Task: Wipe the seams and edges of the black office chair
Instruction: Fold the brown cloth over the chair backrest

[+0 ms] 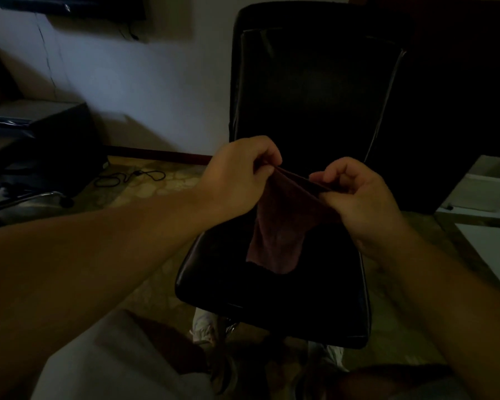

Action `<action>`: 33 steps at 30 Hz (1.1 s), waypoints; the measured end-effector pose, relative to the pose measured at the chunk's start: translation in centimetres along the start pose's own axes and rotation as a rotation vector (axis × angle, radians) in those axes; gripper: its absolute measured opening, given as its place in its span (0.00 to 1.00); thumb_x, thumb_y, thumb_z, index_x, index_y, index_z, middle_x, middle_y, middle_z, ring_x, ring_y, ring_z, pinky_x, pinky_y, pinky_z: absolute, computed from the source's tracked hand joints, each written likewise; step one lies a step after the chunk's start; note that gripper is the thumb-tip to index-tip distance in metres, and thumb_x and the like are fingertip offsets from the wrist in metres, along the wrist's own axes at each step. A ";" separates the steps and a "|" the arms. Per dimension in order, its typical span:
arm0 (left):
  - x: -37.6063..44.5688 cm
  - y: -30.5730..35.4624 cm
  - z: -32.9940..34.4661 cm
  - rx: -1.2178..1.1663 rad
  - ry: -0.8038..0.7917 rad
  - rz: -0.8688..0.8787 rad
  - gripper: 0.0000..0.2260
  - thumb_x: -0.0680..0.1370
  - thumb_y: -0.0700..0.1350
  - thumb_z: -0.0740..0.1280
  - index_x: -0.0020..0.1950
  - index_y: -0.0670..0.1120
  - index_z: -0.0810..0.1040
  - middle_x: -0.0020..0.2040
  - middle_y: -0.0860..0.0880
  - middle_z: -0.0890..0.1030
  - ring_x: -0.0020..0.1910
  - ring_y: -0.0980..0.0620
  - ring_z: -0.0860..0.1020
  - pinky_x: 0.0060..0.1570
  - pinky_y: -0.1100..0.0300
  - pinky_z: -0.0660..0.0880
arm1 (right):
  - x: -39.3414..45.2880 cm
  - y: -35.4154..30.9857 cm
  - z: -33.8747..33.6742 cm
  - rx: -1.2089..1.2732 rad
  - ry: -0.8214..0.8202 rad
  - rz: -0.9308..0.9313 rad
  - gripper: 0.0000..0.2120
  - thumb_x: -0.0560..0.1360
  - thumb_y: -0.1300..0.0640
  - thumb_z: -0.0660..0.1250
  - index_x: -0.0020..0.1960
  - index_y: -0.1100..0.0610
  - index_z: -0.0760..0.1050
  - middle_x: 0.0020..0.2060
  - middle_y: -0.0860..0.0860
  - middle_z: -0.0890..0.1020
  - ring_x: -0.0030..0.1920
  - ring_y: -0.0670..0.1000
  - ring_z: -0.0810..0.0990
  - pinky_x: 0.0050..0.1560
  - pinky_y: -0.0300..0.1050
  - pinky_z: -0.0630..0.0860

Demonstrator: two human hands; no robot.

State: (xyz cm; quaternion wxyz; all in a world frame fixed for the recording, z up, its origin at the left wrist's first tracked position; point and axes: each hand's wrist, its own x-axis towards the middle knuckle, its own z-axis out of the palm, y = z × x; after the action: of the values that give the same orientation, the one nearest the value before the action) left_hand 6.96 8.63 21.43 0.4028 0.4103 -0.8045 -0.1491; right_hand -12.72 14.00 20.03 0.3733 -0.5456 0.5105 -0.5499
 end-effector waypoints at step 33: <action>-3.2 0.0 1.4 -0.027 -0.039 0.004 0.11 0.77 0.38 0.71 0.49 0.56 0.81 0.48 0.59 0.75 0.44 0.67 0.75 0.44 0.77 0.69 | -1.2 0.6 0.1 0.378 -0.014 0.356 0.05 0.76 0.65 0.66 0.48 0.58 0.80 0.40 0.54 0.85 0.42 0.52 0.85 0.44 0.50 0.82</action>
State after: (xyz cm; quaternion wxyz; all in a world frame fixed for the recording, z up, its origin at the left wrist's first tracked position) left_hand 6.95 11.03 18.82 0.3929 0.4003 -0.8108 -0.1671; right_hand -12.51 15.04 19.19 0.5630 -0.3714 0.4842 -0.5575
